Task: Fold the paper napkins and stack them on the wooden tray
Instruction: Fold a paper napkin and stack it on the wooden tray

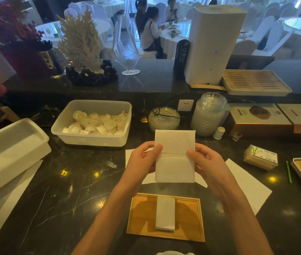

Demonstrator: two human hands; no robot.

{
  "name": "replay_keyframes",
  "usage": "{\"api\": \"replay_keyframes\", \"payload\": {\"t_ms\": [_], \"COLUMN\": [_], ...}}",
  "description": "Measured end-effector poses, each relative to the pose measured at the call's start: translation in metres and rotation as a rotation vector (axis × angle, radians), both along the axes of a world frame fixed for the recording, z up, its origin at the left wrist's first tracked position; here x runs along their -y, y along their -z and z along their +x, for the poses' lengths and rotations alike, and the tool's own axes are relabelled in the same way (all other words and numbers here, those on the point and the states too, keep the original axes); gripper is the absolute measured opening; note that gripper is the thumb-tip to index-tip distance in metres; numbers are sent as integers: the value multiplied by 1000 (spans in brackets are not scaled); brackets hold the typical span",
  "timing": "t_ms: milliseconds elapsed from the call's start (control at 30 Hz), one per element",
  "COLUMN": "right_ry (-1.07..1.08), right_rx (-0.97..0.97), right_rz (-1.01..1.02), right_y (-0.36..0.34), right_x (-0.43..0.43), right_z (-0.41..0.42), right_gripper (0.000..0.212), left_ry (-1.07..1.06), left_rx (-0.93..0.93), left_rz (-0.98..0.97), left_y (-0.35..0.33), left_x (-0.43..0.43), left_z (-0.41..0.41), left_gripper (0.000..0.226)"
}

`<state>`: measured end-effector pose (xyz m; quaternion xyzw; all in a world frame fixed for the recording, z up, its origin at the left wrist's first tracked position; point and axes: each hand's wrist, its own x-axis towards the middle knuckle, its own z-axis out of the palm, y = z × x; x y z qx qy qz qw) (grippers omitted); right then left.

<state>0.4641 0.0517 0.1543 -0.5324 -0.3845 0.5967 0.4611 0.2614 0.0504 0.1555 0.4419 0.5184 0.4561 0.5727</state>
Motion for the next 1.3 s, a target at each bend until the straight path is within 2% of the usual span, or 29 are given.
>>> {"api": "replay_keyframes", "payload": {"t_ms": [133,700,1033,1300], "right_ry": [29,-29,-47,-31], "right_rx": [28,41,58,98], "right_rz": [-3,8,12,25], "right_y": [0,-2,-2,2], "right_x": [0,3,3,2], "right_z": [-2,0,0,-2], "right_gripper": [11,27,26,26], "left_ry": [-27,-33,-67,-29], "left_rx": [-28,30,59,-3], "left_rz": [-9,-55,-26,-31], "left_y": [1,4,8,10], "left_x": [-1,-1,-3,-8], "left_z": [-1,-2,-4,-10], "left_gripper": [9,15,12,26]}}
